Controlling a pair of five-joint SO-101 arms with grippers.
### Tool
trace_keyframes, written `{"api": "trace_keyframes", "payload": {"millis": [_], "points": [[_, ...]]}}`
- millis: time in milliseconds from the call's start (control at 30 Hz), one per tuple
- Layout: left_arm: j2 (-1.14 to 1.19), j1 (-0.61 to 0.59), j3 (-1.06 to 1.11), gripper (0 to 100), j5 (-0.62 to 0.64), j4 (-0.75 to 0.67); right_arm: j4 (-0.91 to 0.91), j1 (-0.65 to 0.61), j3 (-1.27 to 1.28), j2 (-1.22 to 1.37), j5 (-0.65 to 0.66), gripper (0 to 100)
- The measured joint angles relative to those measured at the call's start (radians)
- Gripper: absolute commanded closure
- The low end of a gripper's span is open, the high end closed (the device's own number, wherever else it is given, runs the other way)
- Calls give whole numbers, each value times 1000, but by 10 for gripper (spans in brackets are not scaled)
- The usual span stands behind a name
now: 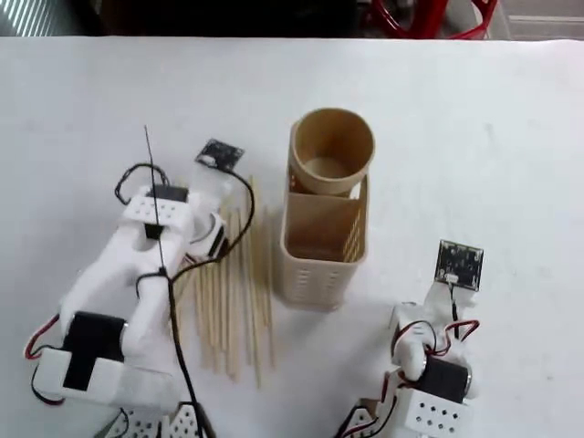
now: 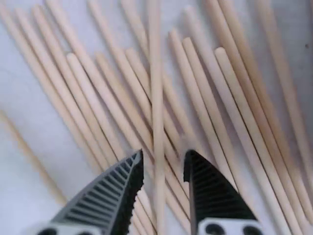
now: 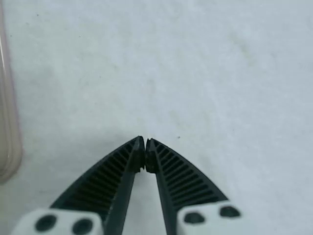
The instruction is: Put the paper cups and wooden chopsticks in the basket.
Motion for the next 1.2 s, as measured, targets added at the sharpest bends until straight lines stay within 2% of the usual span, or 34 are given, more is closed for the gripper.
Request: {"api": "trace_keyframes", "payload": {"millis": [233,1200], "points": [[18,3,0,948,0,-28,0,-2,0,0,0,979],[-14,-38,9,976,31,-55,0,0,0,0,0,979]]}}
